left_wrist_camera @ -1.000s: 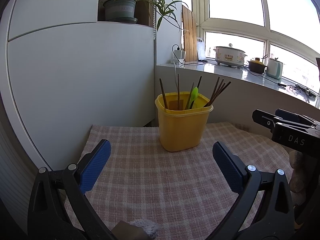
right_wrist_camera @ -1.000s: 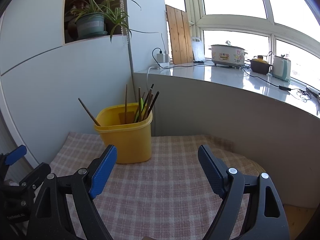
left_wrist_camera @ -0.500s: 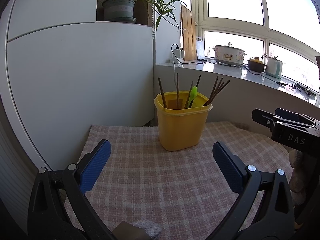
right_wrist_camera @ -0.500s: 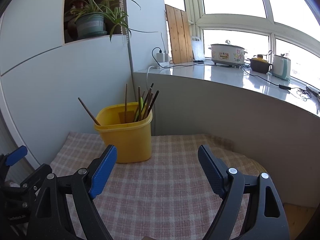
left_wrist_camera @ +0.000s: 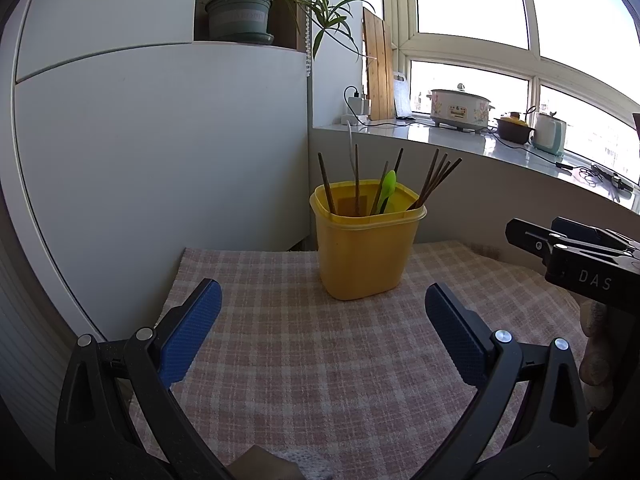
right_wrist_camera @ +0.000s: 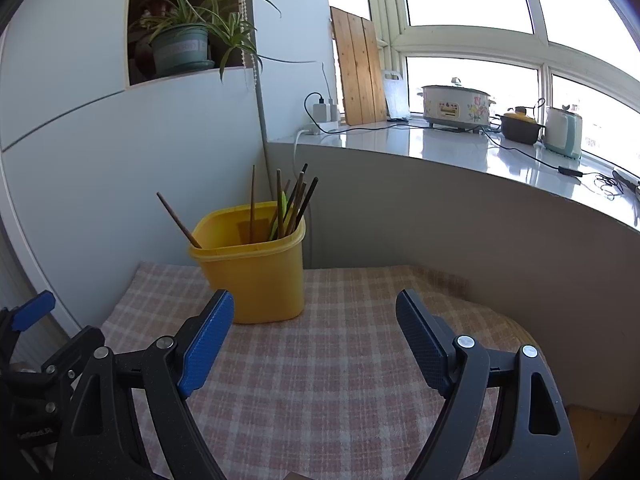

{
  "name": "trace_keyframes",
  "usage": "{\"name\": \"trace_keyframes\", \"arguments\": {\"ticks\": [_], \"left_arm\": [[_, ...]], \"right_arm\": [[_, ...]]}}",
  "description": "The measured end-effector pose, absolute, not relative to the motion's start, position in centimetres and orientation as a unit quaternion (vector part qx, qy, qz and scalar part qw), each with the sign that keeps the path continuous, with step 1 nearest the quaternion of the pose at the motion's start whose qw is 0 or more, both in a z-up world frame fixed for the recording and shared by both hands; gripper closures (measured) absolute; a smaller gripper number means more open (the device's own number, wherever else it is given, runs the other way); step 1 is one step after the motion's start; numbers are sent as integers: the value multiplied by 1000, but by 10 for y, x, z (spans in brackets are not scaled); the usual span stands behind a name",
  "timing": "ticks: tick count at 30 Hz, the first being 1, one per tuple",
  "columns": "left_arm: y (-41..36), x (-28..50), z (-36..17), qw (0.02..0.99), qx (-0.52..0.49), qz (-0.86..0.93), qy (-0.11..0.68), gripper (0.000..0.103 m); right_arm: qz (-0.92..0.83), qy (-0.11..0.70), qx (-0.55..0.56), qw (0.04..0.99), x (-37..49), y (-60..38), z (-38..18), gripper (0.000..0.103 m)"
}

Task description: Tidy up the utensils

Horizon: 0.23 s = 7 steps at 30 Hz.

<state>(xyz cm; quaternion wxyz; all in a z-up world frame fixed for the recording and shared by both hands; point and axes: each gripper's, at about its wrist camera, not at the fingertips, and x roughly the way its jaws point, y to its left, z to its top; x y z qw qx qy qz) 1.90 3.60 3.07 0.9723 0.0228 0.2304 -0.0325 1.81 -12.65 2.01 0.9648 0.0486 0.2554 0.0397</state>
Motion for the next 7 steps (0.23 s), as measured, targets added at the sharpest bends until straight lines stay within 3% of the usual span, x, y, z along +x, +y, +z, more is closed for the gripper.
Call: {"name": "trace_keyframes", "arguments": {"ticks": [7], "left_arm": [[37, 16, 26, 972, 23, -30, 231, 0]], "right_arm": [[40, 258, 52, 964, 18, -128, 18, 20]]}}
